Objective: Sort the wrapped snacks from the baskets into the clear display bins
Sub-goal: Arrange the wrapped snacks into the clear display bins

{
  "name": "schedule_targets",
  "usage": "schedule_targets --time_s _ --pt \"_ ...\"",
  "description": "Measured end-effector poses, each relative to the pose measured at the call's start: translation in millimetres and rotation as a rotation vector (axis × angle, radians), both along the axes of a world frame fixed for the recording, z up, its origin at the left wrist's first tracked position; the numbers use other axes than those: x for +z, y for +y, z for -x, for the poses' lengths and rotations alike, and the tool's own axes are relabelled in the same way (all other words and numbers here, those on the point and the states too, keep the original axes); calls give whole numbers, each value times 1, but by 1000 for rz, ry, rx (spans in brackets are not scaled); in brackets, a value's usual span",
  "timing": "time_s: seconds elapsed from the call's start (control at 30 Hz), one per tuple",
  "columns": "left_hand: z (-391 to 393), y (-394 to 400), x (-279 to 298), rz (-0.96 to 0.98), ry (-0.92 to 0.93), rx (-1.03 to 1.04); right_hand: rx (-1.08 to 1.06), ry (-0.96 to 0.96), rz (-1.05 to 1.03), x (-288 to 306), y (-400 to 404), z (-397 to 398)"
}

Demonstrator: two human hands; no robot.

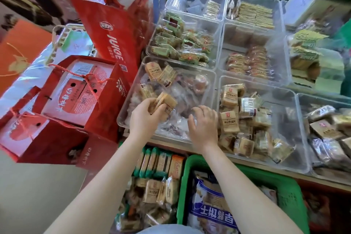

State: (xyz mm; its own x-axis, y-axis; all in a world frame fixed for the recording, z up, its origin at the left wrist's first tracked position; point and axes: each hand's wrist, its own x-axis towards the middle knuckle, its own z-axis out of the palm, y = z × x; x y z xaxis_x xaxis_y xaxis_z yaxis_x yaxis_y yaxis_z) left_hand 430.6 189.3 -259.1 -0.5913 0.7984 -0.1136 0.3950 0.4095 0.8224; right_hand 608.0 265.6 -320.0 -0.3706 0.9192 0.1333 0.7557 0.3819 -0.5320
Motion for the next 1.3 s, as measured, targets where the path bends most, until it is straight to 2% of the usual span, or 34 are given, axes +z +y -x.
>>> schedule_targets --time_s 0.07,0.17,0.23,0.27,0.33,0.37,0.4,0.47,0.5,0.57,0.63,0.7,0.83,0.97,1.03,1.13,1.2,1.3 --pt "-13 -11 16 -15 -300 59 -91 325 143 22 -9 -5" --pt "-39 -11 34 -26 -585 6 -151 709 520 60 -29 -21" --pt "-66 -2 43 -40 -700 -125 -116 850 742 75 -39 -40" --pt "-82 5 46 -38 -728 -192 -119 888 789 79 -42 -52" --pt "-114 19 45 -7 -694 -292 -199 904 751 83 -43 -81" --pt "-130 26 43 19 -602 -329 -271 887 696 83 -41 -98" --pt "-142 31 35 72 -414 -374 -350 846 624 81 -37 -116" --pt "-160 34 19 205 92 -517 -492 691 461 78 -25 -155" --pt "-166 31 11 246 245 -593 -546 587 372 77 -17 -173" --pt "-172 23 -6 306 399 -709 -647 349 195 74 1 -203" --pt "-174 16 -17 338 497 -777 -712 192 100 68 18 -222" --pt "-174 11 -17 366 507 -806 -709 85 115 59 30 -231" --pt "-168 11 -15 385 483 -839 -536 -73 231 38 36 -225" --pt "-154 5 -9 326 370 -796 -436 -42 78 37 15 -177" --pt "-141 -6 -5 254 290 -686 -286 4 20 34 -1 -141" --pt "-106 -22 -9 170 287 -460 -90 9 -13 26 -17 -83" --pt "-78 -29 -15 153 325 -357 -19 -72 43 21 -19 -51" --pt "-36 -28 -19 133 393 -228 -36 -238 126 10 -16 -27"
